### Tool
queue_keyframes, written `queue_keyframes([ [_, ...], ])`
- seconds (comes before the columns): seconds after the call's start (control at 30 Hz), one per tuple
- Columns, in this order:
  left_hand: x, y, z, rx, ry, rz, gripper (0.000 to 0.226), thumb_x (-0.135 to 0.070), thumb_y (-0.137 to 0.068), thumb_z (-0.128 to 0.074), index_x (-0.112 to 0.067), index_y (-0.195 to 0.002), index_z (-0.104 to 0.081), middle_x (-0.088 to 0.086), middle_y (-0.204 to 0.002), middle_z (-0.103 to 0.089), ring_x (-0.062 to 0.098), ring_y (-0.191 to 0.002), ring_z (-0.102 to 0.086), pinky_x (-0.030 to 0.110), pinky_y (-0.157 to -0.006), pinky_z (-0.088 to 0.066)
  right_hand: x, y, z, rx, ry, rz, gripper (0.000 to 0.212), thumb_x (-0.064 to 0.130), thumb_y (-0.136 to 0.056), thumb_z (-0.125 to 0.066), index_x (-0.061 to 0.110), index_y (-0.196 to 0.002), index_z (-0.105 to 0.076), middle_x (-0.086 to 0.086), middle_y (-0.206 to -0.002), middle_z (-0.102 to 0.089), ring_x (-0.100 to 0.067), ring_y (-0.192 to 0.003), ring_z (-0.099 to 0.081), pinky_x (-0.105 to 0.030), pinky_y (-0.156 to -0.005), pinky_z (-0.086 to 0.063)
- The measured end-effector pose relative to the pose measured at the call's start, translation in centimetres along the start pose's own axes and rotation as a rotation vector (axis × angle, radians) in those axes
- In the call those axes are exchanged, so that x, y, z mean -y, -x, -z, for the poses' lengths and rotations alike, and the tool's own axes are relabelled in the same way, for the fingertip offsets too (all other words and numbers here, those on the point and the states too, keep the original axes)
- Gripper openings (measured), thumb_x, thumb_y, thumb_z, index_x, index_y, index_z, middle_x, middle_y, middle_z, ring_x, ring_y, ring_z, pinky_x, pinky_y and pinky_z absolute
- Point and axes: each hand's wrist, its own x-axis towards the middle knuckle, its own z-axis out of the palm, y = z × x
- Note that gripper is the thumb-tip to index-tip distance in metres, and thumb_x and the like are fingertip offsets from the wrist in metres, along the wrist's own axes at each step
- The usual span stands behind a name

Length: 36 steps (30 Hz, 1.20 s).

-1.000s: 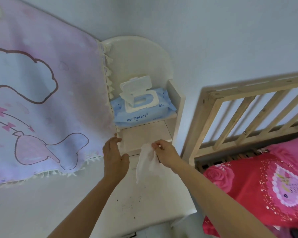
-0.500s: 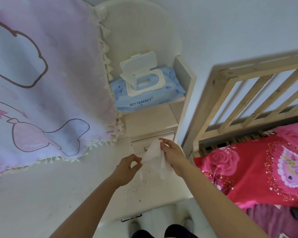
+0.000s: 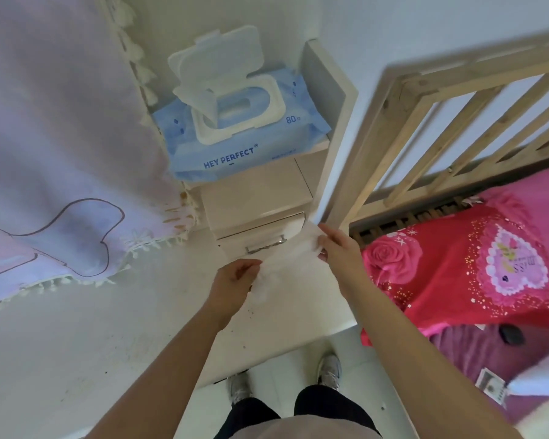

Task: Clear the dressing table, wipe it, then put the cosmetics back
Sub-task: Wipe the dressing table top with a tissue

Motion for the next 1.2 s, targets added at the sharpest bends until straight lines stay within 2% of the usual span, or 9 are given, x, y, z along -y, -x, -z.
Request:
queue_keyframes([
  [0.17,2.1,-0.9,-3.9,0.118,0.214,0.129,0.017,-0.009,-0.100,-0.049,-0.004,-0.107,-0.064,0.016,-0.104,-0.070,0.027,-0.089,-0.067,0.039,-0.080,-0.059,-0.7,0.8,1.3,-0.149,-0.057,0.167,0.022,0.002,-0.094,-0.054,0.017,-0.096,-0.071,-0.005,-0.094,-0.068,-0.016,-0.087,-0.063,-0.033,-0.081,-0.055],
  [0.23,4.6,-1.7,-5.1,0.076,0.084,0.150,0.015,-0.008,-0.099,-0.050,-0.011,-0.105,-0.064,0.014,-0.104,-0.068,0.030,-0.093,-0.066,0.042,-0.082,-0.059,-3.9,0.2,1.9,-0.172,0.184,0.209,0.024,0.005,-0.094,-0.053,0.024,-0.090,-0.067,0.005,-0.086,-0.064,-0.005,-0.072,-0.057,-0.029,-0.068,-0.050],
  [0.3,7.2,-2.2,-5.7,0.010,-0.086,0.150,0.017,-0.011,-0.098,-0.050,-0.022,-0.104,-0.062,0.004,-0.104,-0.066,0.026,-0.095,-0.065,0.045,-0.086,-0.056,-8.0,-0.2,2.6,-0.120,0.595,0.192,0.027,0.006,-0.091,-0.053,0.031,-0.087,-0.064,0.010,-0.096,-0.060,0.002,-0.070,-0.049,-0.026,-0.071,-0.043],
  [0.4,9.9,-2.2,-6.0,-0.072,-0.239,0.091,0.021,-0.011,-0.097,-0.051,-0.022,-0.112,-0.061,-0.003,-0.114,-0.064,0.015,-0.095,-0.061,0.033,-0.087,-0.052,-12.6,0.0,3.1,-0.111,0.865,0.195,0.030,-0.002,-0.082,-0.052,0.021,-0.096,-0.066,-0.001,-0.115,-0.057,-0.008,-0.087,-0.053,-0.028,-0.083,-0.039],
  [0.5,11.4,-2.0,-5.1,-0.193,-0.458,-0.064,0.026,-0.005,-0.097,-0.046,-0.014,-0.115,-0.062,0.002,-0.118,-0.058,0.012,-0.096,-0.056,0.020,-0.080,-0.040,-14.6,0.5,2.0,-0.219,0.929,0.447,0.035,0.001,-0.083,-0.055,0.016,-0.114,-0.064,-0.011,-0.131,-0.048,-0.028,-0.126,-0.042,-0.033,-0.104,-0.027],
  [0.7,13.6,-3.9,-1.8,-0.336,-0.816,-0.178,0.036,0.003,-0.087,-0.048,-0.006,-0.120,-0.062,0.014,-0.134,-0.054,0.036,-0.125,-0.047,0.051,-0.100,-0.043,-19.5,0.9,-1.4,0.035,1.201,0.549,0.043,0.032,-0.098,-0.045,0.013,-0.136,-0.054,-0.019,-0.147,-0.041,-0.037,-0.140,-0.033,-0.049,-0.111,-0.034],
  [0.87,14.7,-5.5,0.0,-0.335,-1.003,-0.112,0.039,-0.004,-0.091,-0.049,-0.009,-0.128,-0.058,0.010,-0.145,-0.048,0.034,-0.133,-0.043,0.051,-0.105,-0.039,-16.9,-2.1,-0.3,-0.098,0.927,0.637,0.034,0.017,-0.089,-0.051,0.018,-0.119,-0.067,-0.006,-0.107,-0.057,-0.028,-0.095,-0.056,-0.040,-0.078,-0.050],
  [1.0,15.2,-5.9,-0.1,-0.339,-1.088,-0.136,0.038,-0.003,-0.085,-0.052,-0.008,-0.122,-0.061,0.013,-0.141,-0.052,0.039,-0.125,-0.049,0.052,-0.096,-0.044,-13.3,-5.5,-0.5,-0.322,0.635,0.583,0.029,0.015,-0.088,-0.060,0.016,-0.117,-0.065,0.004,-0.102,-0.046,-0.018,-0.087,-0.055,-0.029,-0.075,-0.046],
  [1.2,15.7,-5.9,0.2,-0.367,-1.088,-0.182,0.040,-0.002,-0.085,-0.051,-0.009,-0.123,-0.062,0.011,-0.141,-0.053,0.036,-0.129,-0.049,0.051,-0.098,-0.042,-16.1,-6.0,-3.1,-0.052,0.995,0.728,0.036,0.045,-0.097,-0.051,0.019,-0.111,-0.072,-0.006,-0.100,-0.060,-0.027,-0.091,-0.055,-0.038,-0.081,-0.041],
])
